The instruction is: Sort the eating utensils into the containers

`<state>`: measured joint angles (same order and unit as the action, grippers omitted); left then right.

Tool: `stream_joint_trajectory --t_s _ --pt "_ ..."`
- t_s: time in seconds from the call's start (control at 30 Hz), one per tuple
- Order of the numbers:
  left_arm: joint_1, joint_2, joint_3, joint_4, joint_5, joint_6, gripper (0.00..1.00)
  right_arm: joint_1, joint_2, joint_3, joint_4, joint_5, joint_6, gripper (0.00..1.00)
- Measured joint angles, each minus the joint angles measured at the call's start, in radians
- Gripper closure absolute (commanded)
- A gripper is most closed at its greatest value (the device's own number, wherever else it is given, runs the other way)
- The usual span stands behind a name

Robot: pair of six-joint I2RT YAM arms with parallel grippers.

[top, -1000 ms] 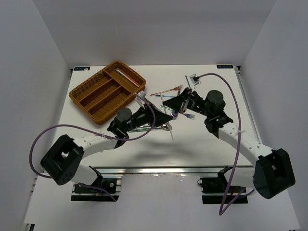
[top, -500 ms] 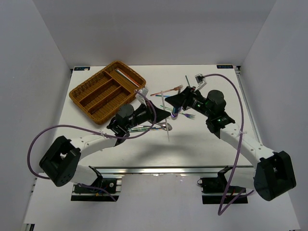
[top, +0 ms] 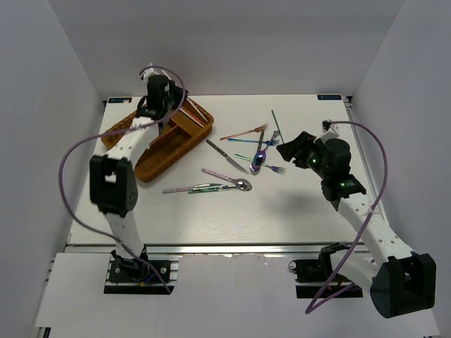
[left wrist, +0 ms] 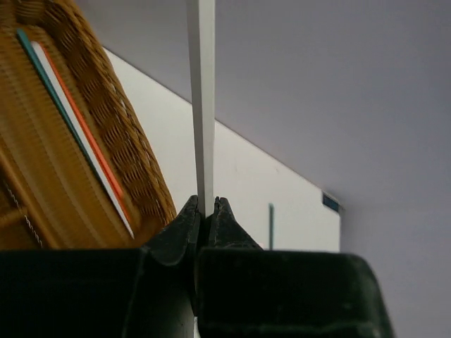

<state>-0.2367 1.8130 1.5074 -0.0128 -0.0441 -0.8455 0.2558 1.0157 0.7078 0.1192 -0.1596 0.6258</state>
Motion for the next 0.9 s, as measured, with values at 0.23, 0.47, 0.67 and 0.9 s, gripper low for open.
stream_joint_trajectory --t_s 0.23,0.47,0.67,0.9 --pt "0.074 0.48 0.597 -0.272 -0.077 -0.011 0.77 -0.013 -0.011 -0.037 -0.058 0.0 -0.046 0.31" --pt "0.106 0.595 0.62 -0.346 -0.068 -0.056 0.28 -0.022 -0.013 -0.037 -0.069 0.0 -0.093 0.3" --pt "0.113 0.57 0.56 -0.332 -0.071 -0.054 0.02 -0.027 0.113 0.013 -0.067 -0.003 -0.144 0.31" --pt "0.111 0.292 0.451 -0.356 -0.047 0.033 0.02 -0.026 0.563 0.351 -0.128 0.038 -0.278 0.41"
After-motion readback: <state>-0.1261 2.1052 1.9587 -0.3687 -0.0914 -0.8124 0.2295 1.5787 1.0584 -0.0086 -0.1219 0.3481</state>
